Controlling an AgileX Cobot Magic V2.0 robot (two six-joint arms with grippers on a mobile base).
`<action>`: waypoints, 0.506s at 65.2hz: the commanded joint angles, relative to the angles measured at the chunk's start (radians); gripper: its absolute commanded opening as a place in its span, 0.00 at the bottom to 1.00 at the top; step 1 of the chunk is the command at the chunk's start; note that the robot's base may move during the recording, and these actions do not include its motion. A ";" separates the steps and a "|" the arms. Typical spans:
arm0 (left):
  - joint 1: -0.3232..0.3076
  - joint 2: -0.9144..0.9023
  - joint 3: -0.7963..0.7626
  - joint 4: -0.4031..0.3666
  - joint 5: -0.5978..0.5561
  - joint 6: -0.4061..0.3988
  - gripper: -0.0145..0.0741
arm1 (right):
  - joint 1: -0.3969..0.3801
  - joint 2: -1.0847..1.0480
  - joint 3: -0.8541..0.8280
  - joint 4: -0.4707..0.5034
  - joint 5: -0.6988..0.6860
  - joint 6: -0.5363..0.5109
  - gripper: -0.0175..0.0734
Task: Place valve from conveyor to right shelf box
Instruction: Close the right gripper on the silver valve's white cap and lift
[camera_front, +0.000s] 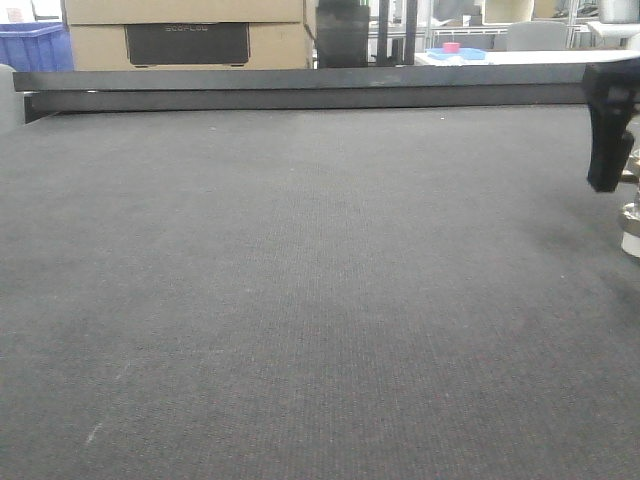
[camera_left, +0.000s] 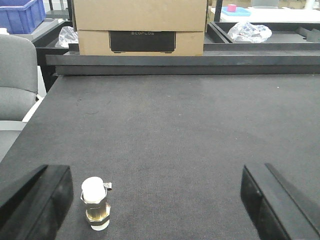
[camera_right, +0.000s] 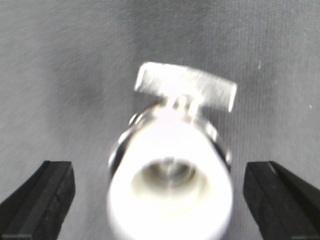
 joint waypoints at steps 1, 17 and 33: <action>-0.007 0.003 -0.010 -0.004 -0.003 -0.003 0.82 | -0.008 0.008 -0.009 -0.006 -0.031 0.005 0.82; -0.007 0.003 -0.010 -0.004 -0.003 -0.003 0.82 | -0.008 0.008 -0.009 -0.006 -0.100 0.005 0.82; -0.007 0.003 -0.010 -0.004 -0.001 -0.003 0.82 | -0.008 0.008 -0.009 -0.008 -0.069 0.005 0.64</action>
